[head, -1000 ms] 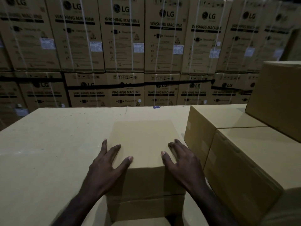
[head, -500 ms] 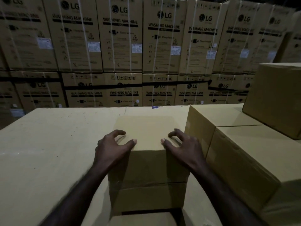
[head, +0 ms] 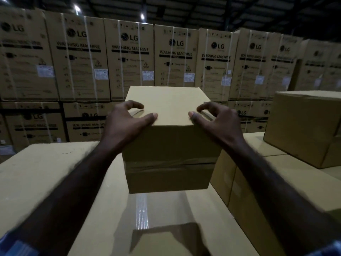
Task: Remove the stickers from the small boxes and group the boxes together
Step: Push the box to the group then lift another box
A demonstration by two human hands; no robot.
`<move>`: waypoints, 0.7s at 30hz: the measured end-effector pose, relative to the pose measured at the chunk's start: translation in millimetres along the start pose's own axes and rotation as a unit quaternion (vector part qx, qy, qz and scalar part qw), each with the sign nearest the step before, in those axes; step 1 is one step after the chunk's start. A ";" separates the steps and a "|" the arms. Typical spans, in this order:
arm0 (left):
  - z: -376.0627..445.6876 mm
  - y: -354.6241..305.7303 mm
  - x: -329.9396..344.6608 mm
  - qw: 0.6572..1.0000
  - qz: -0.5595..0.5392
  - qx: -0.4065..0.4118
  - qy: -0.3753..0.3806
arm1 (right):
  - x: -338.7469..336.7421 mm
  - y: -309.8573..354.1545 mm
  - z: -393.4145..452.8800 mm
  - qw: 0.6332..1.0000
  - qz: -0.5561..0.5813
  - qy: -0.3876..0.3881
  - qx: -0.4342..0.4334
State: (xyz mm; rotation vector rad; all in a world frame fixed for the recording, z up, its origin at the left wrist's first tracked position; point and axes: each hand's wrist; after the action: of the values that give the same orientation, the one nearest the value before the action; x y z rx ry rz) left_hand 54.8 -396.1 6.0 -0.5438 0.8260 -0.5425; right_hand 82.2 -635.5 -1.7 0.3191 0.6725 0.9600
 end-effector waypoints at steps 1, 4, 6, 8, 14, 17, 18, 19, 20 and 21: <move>4.6 -4.8 -3.4 1.000 -0.002 0.008 -0.002 | -3.0 3.1 6.1 1.000 -0.001 -0.006 -0.008; 15.6 -17.3 -9.9 0.999 0.001 0.032 -0.002 | -12.9 9.1 18.9 1.000 -0.005 -0.013 -0.023; 20.9 -24.6 -11.4 0.999 -0.013 0.041 0.004 | -20.6 12.0 23.5 0.999 -0.012 -0.019 -0.029; 24.3 -32.0 -10.2 0.998 -0.020 0.050 0.010 | -29.6 14.0 26.4 0.999 -0.016 -0.029 -0.031; 27.1 -62.3 5.8 0.996 -0.040 0.078 0.011 | -69.6 12.7 31.7 0.998 -0.035 -0.048 -0.029; 24.6 -83.6 22.0 0.994 -0.050 0.091 0.017 | -95.7 5.0 35.2 0.997 -0.051 -0.051 -0.027; 23.6 -91.4 28.6 0.994 -0.056 0.096 0.019 | -104.9 0.9 36.6 0.997 -0.058 -0.051 -0.027; 22.5 -99.8 35.0 0.993 -0.059 0.102 0.021 | -114.8 -4.0 37.7 0.996 -0.065 -0.050 -0.026; 21.3 -108.3 41.6 0.992 -0.059 0.107 0.023 | -125.0 -9.4 38.5 0.996 -0.068 -0.050 -0.024; 20.1 -116.8 48.1 0.992 -0.055 0.113 0.024 | -135.6 -15.7 39.4 0.996 -0.069 -0.048 -0.021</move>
State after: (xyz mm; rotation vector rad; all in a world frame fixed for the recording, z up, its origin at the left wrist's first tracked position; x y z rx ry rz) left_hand 70.6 -507.8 66.2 -0.3702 0.7720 -0.7425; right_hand 64.8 -755.8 71.8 0.2760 0.5769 0.8210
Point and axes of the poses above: each hand's wrist, its own z-axis towards the middle knuckle, its own x-axis out of the palm, y = z × x, and after that the axes turned 14 degrees about z, right-handed
